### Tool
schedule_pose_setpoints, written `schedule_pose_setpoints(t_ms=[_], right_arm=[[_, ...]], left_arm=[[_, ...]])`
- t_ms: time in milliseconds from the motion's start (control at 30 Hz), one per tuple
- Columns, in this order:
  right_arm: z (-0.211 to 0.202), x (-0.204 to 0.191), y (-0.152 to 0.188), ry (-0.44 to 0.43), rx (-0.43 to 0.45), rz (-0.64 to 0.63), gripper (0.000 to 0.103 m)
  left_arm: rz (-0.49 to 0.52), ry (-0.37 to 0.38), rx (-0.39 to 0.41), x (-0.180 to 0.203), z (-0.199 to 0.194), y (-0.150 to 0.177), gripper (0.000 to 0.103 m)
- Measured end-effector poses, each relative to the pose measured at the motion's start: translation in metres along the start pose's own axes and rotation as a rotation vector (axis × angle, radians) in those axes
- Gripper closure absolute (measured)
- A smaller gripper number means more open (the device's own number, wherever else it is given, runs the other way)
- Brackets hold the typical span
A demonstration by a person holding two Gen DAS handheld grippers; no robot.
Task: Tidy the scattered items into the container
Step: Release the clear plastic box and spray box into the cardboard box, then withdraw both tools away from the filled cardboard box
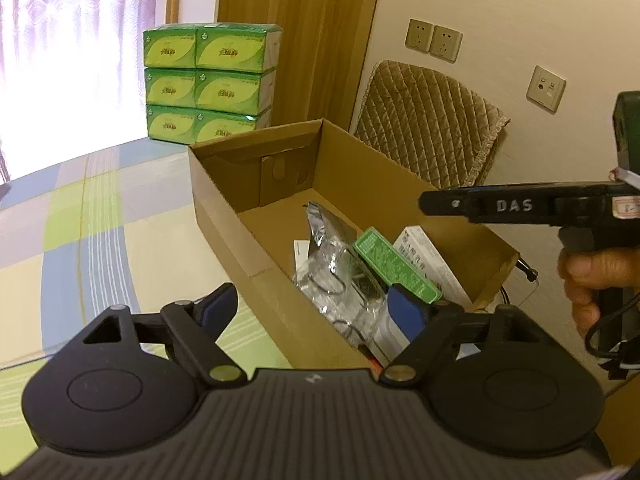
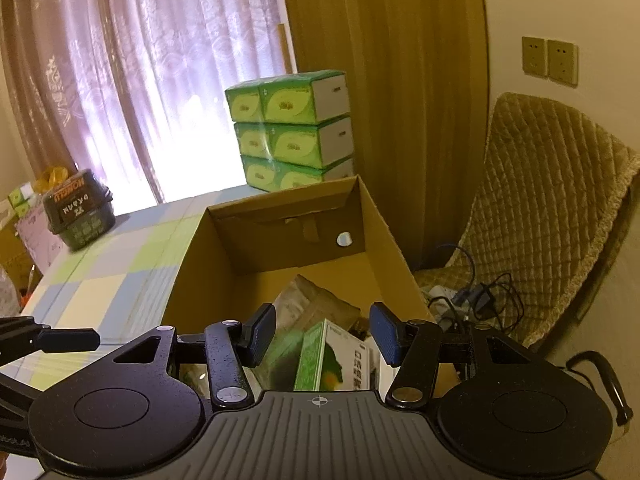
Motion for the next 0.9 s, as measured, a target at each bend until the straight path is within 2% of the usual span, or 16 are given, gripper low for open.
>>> schedule_pose_setpoints(t_ms=[133,333,367,400,433,600,700,733,767,900], right_arm=[[-0.011,-0.009,0.007,-0.003,-0.006,-0.014,0.044],[-0.026,-0.02,0.021,-0.008,-0.024,-0.03,0.044],[-0.029,-0.021,0.023,-0.005,-0.025,-0.03,0.037],[-0.033,-0.022,0.026,0.001,-0.021,-0.03,0.015],[-0.037,-0.023,0.028,0.004,-0.014,-0.032,0.01],[-0.056,-0.03,0.04,0.004,-0.032,-0.048,0.01],[-0.068,-0.035,0.045,0.005,-0.039,-0.056,0.009],[-0.072,-0.037,0.047,0.005,-0.04,-0.058,0.007],[-0.076,-0.039,0.049,0.007,-0.038,-0.061,0.0],[-0.087,-0.048,0.055,-0.004,-0.049,-0.078,0.0]], left_arm=[[-0.01,-0.023,-0.015,-0.002,-0.009,0.008,0.021],[-0.035,-0.085,-0.039,-0.003,-0.027,0.021,0.008],[-0.045,-0.091,-0.043,-0.003,-0.03,0.022,0.005],[-0.061,-0.095,-0.046,-0.003,-0.034,0.024,0.003],[-0.079,-0.096,-0.048,-0.004,-0.037,0.026,0.001],[-0.135,-0.096,-0.073,0.0,-0.05,0.037,0.001],[-0.153,-0.131,-0.082,0.003,-0.058,0.044,0.001],[-0.156,-0.146,-0.084,0.003,-0.061,0.046,0.001],[-0.16,-0.157,-0.085,0.004,-0.064,0.047,0.001],[-0.186,-0.178,-0.094,0.003,-0.076,0.052,0.001]])
Point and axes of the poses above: each gripper's, at about its wrist camera, not at the fingertips, and z roughly the way its jaws point, x to its right, y to its underside, the point moved 5 cm from there along z, roughly the way its jaws point, and after that the axes turned 14 degrees about -y, right-handed, at the moved point
